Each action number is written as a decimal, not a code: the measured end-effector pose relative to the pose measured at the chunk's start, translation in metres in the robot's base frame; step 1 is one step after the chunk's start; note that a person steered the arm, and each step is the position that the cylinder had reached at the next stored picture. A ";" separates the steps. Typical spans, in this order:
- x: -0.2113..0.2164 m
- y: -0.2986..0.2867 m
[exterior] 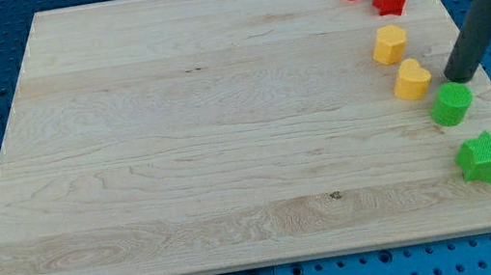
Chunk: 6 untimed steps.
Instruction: Push yellow heart closer to green circle
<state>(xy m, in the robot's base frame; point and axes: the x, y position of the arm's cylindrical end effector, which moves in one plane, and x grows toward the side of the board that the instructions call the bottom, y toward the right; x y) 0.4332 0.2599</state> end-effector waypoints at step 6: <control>-0.007 -0.077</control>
